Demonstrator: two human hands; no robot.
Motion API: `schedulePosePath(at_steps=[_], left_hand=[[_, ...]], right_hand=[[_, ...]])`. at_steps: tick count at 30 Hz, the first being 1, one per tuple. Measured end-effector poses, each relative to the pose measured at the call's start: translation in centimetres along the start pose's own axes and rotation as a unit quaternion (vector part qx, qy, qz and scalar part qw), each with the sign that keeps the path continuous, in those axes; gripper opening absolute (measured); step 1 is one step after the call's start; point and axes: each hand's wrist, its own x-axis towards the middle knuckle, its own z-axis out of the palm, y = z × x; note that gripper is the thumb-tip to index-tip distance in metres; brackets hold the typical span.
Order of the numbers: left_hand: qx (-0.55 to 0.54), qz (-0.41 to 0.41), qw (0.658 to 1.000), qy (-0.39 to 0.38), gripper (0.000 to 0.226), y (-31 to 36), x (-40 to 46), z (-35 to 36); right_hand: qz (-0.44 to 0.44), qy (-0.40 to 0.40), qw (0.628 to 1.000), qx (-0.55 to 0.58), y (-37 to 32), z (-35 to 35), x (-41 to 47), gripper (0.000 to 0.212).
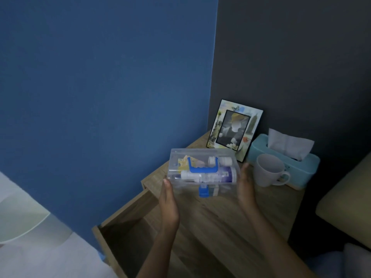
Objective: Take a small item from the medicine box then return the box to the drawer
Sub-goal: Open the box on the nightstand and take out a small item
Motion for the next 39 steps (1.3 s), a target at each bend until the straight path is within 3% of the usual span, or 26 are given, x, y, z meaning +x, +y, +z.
schedulePosePath(at_steps=[6,12,18,33,37,39], left_hand=[[0.029,-0.002,0.999,0.037,0.075,-0.6,0.5,0.2],[0.046,0.016,0.999,0.021,0.076,-0.3,1.1,0.2],[0.049,0.002,0.999,0.015,0.079,0.2,1.8,0.3],[0.047,0.011,0.999,0.012,0.075,-0.3,2.6,0.4],[0.164,0.122,0.978,0.037,0.067,0.3,3.3,0.9],[0.212,0.179,0.961,0.007,0.056,1.1,4.6,1.7]], right_hand=[[-0.013,-0.071,0.994,0.08,-2.5,-0.2,4.1,0.067],[-0.023,-0.105,0.994,-0.013,-4.4,1.5,8.5,0.059],[-0.007,-0.128,0.987,-0.096,-1.8,1.6,9.1,0.061],[0.076,-0.133,0.988,0.016,0.0,1.2,9.1,0.062],[0.02,-0.08,0.997,-0.001,1.3,0.8,6.8,0.054],[-0.019,-0.083,0.996,-0.016,1.8,0.4,4.9,0.05]])
